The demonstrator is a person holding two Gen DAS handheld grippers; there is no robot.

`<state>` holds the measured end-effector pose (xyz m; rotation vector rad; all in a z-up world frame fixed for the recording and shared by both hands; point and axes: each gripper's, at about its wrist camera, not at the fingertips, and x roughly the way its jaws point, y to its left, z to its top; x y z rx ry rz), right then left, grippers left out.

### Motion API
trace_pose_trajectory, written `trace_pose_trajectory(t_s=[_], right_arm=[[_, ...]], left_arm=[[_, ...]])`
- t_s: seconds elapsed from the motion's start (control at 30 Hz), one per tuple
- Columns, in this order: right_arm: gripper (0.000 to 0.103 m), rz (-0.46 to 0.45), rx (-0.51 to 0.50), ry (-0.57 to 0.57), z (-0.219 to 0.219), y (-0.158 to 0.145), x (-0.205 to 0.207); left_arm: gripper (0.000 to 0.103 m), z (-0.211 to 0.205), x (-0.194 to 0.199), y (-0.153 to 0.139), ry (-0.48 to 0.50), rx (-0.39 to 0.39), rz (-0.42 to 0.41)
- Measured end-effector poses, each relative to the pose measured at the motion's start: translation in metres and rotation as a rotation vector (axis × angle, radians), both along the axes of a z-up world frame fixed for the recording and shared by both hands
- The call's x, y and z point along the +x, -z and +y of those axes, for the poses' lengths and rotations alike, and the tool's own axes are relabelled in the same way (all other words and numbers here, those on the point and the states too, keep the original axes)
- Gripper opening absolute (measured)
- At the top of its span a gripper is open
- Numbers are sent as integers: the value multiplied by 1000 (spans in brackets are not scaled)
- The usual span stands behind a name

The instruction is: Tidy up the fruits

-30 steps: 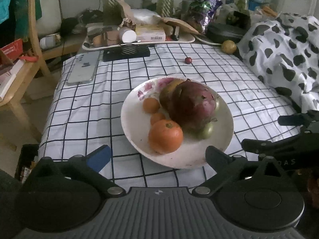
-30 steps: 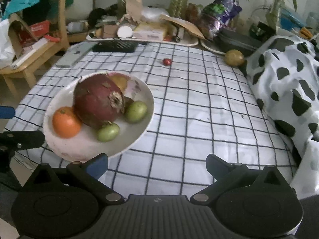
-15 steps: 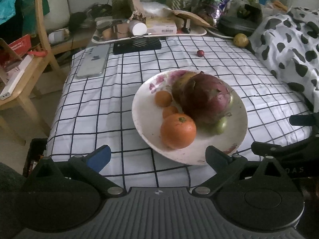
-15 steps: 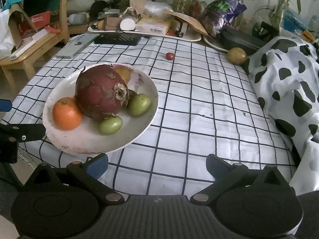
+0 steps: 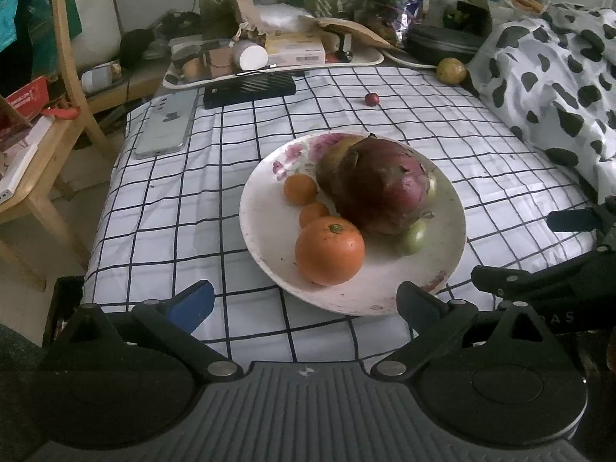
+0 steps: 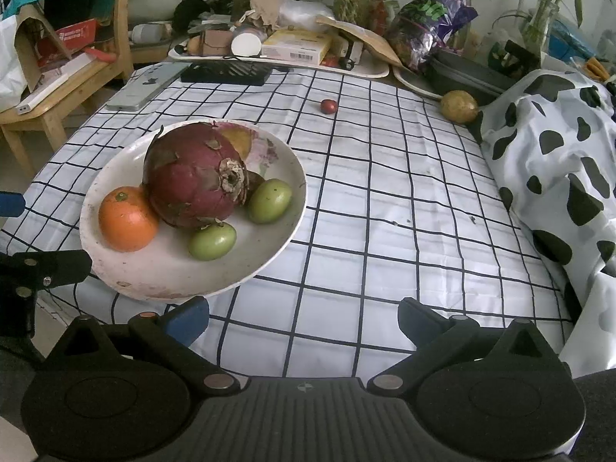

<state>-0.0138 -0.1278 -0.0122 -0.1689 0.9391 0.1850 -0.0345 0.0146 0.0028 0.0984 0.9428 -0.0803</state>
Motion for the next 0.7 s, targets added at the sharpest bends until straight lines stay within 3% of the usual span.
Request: trace_pose_trajectory(t_s=[0.7], right_arm=[[103,0,1,1,-1,0,0]], left_arm=[[103,0,2,2,-25,25,19]])
